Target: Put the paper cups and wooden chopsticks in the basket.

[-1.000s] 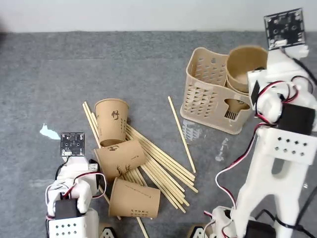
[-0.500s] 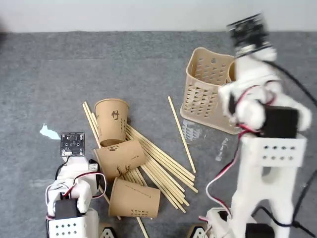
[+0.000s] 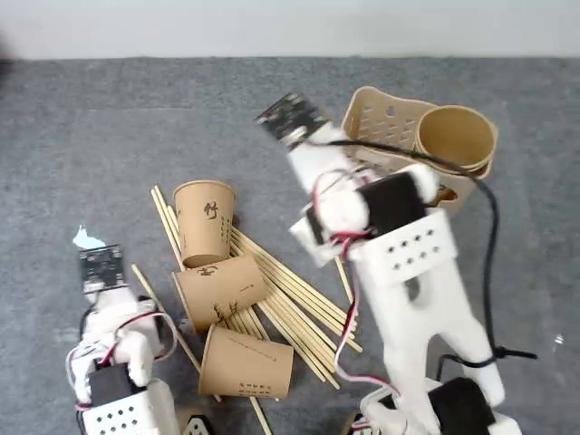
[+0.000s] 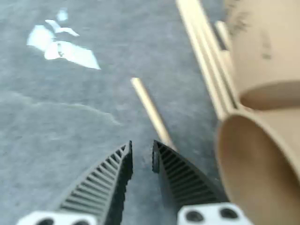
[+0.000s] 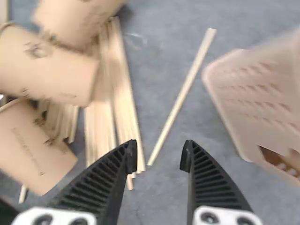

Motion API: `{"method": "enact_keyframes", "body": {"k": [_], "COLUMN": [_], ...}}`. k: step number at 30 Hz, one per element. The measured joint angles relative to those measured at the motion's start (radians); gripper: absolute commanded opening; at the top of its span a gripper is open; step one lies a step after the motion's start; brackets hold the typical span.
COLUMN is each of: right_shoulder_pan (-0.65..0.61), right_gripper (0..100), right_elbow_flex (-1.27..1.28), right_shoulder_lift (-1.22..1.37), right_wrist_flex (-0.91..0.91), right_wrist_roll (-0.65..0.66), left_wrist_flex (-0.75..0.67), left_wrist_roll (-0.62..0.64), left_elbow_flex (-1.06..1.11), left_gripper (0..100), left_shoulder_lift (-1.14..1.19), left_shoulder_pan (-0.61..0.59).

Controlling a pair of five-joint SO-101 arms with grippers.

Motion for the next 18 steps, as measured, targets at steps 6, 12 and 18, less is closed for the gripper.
{"method": "enact_keyframes", "body": {"k": [6, 12, 18], "right_shoulder_pan": [-0.170, -0.342, -0.519], "right_gripper": [16.9, 21.6, 31.7], "right_elbow_flex": [0.161, 0.304, 0.436], "right_shoulder_lift": [0.002, 0.002, -0.089], "right_wrist_flex": [0.000, 0.000, -0.002], "right_wrist_roll": [-0.009, -0.009, -0.058], "left_wrist_flex": [-0.072, -0.075, -0.077], "left_wrist_roll": [0.005, 0.005, 0.005], "left_elbow_flex": [0.000, 0.000, 0.000], "left_gripper": [8, 8, 8], "left_shoulder_lift": [0.000, 0.000, 0.000], "left_shoulder_pan": [-0.167, -0.183, -0.181]}}
